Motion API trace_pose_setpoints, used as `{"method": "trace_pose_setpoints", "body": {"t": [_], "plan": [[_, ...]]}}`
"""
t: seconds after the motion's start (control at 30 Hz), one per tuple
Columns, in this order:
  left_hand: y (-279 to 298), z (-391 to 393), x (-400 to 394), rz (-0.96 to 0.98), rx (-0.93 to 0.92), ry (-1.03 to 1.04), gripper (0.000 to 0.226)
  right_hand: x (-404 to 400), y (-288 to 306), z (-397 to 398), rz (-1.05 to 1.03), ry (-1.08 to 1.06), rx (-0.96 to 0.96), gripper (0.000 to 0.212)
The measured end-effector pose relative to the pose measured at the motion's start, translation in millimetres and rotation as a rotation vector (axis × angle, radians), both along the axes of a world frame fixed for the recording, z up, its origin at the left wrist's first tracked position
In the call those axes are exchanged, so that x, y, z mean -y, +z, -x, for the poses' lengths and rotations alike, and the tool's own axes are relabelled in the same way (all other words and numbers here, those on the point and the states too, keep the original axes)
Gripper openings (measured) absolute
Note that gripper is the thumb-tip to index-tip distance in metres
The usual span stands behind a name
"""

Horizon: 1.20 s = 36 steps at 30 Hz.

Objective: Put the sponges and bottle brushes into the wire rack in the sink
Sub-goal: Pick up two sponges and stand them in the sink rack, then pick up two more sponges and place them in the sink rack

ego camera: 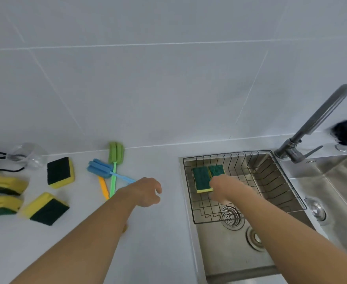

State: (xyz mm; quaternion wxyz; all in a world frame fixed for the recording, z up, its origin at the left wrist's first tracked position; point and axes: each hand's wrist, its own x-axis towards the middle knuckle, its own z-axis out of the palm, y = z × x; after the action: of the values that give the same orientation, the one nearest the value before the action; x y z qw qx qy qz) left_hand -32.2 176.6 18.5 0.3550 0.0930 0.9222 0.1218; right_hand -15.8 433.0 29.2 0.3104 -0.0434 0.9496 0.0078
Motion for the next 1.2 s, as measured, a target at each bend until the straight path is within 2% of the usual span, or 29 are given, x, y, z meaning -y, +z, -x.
{"method": "trace_pose_setpoints", "body": {"t": [0.13, 0.27, 0.5, 0.67, 0.8, 0.87, 1.0, 1.1, 1.2], "plan": [[8.4, -15.0, 59.8, -0.043, 0.008, 0.084, 0.04, 59.2, 10.9, -6.2, 0.011, -0.006, 0.008, 0.027], [17.6, -28.4, 123.6, -0.032, 0.001, 0.114, 0.039, 124.5, 18.8, -9.9, 0.029, 0.018, -0.013, 0.044], [38.7, -44.4, 238.9, -0.022, -0.059, 0.241, 0.044, 237.5, 20.3, -10.0, 0.025, 0.1, -0.051, 0.044], [47.9, -50.8, 298.3, -0.023, -0.086, 0.271, 0.029, 293.3, 17.9, -10.5, -0.01, 0.191, -0.032, 0.039], [40.6, -59.6, 352.7, -0.057, -0.13, 0.381, 0.012, 333.8, 16.2, -9.2, -0.007, 0.272, -0.024, 0.042], [34.2, -63.4, 379.5, -0.036, -0.175, 0.42, 0.003, 355.0, 15.3, -8.4, 0.004, 0.312, -0.024, 0.044], [20.9, -65.3, 411.6, 0.097, -0.297, 0.405, 0.007, 385.6, 10.9, -7.9, 0.074, 0.371, -0.083, 0.047], [9.7, -64.0, 425.8, 0.202, -0.375, 0.351, 0.022, 407.5, 4.9, -6.7, 0.146, 0.419, -0.159, 0.051], [3.8, -57.7, 433.9, 0.265, -0.435, 0.308, 0.026, 422.8, -2.3, -3.3, 0.204, 0.453, -0.207, 0.067]]}}
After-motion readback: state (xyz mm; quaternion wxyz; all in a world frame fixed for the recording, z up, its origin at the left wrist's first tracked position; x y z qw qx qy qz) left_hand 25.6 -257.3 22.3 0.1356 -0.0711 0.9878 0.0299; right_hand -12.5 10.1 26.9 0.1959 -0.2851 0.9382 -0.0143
